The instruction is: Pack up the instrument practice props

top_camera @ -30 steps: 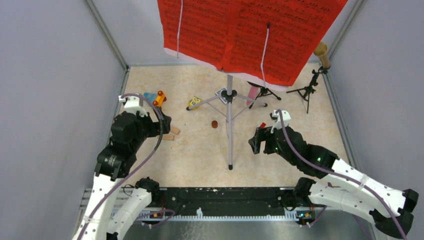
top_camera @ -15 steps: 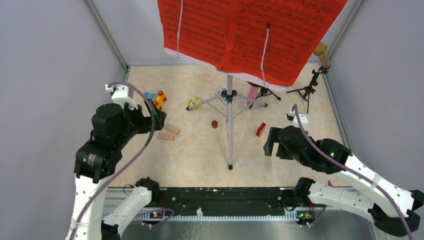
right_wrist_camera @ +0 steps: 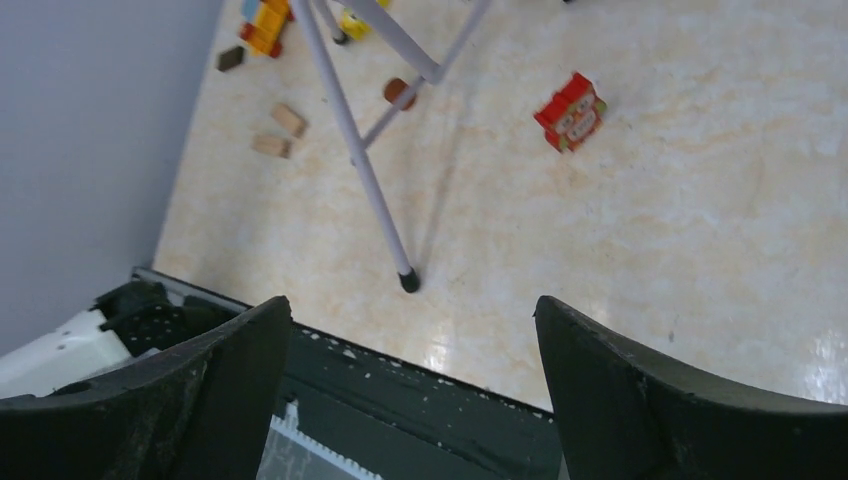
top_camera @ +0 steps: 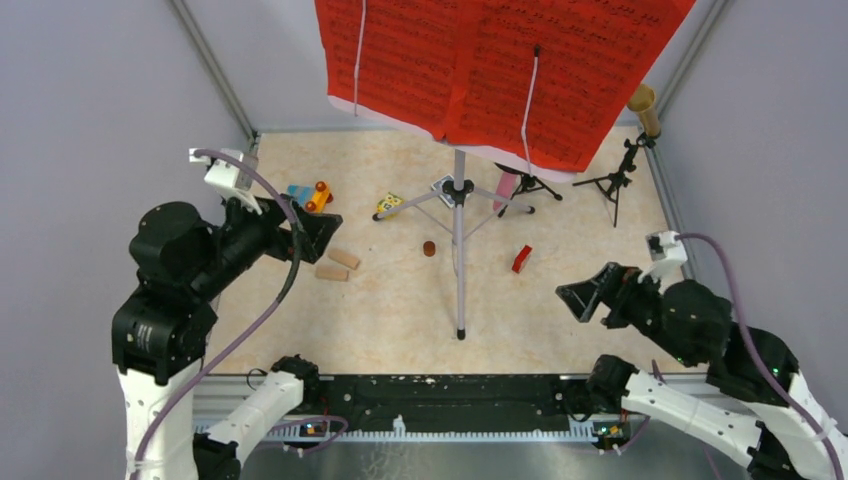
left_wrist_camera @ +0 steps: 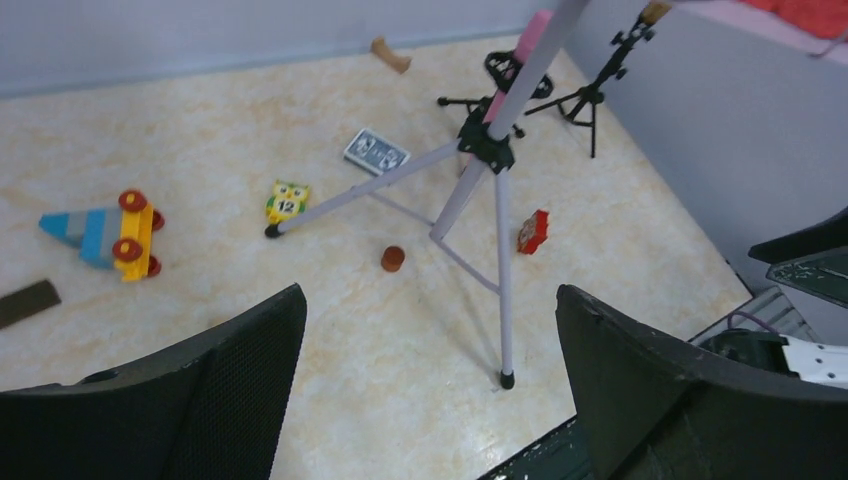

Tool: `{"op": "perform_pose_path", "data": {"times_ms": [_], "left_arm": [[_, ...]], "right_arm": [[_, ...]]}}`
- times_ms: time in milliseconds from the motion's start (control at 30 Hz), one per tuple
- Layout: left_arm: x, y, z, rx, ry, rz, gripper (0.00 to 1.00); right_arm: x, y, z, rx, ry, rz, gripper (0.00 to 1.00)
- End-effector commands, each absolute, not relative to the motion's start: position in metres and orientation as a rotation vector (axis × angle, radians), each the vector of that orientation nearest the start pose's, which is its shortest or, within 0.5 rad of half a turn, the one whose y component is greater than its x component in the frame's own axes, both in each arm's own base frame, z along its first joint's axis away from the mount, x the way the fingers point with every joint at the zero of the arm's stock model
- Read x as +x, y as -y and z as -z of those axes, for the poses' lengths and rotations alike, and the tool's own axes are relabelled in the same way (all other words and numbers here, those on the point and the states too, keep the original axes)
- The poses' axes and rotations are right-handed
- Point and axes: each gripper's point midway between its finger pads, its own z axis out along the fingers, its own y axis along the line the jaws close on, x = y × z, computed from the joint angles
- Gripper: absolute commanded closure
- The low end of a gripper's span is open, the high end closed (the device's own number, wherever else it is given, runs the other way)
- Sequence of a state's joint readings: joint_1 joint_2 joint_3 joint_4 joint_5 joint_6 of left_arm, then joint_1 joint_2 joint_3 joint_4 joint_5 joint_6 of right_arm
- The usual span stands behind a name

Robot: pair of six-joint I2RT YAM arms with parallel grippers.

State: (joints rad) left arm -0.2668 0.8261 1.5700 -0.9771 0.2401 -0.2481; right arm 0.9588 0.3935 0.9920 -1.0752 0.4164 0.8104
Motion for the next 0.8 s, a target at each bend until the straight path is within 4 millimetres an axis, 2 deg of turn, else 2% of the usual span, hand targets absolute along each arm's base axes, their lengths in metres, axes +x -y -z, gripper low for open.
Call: {"op": "perform_pose_path", "data": {"times_ms": [0, 267, 367, 533, 667, 767], "left_arm": [[0.177, 0.124, -0.478, 0.349, -1.623, 0.67, 0.02], [0.186, 0.167, -0.524, 0.527, -1.536, 0.768, 0.07], [0.191, 0.191, -0.535, 0.59, -1.52, 0.807, 0.07], [0.192, 0.233, -0.557, 0.683, -1.468, 0.948, 0.08], [0.191, 0.25, -0.581, 0.675, -1.384, 1.061, 0.09], [0.194, 0.261, -0.595, 0.647, -1.332, 1.133, 0.1]], "right_arm": [[0.116, -0.098, -0.338, -0.042, -1.812, -0.832, 0.1], [0.113, -0.105, -0.423, -0.38, -1.586, -0.75, 0.1], [0.116, -0.109, -0.459, -0.439, -1.494, -0.719, 0.1], [0.13, -0.12, -0.511, -0.427, -1.42, -0.692, 0.13], [0.144, -0.117, -0.541, -0.31, -1.393, -0.681, 0.14], [0.148, -0.109, -0.563, -0.21, -1.352, -0.698, 0.2]]}}
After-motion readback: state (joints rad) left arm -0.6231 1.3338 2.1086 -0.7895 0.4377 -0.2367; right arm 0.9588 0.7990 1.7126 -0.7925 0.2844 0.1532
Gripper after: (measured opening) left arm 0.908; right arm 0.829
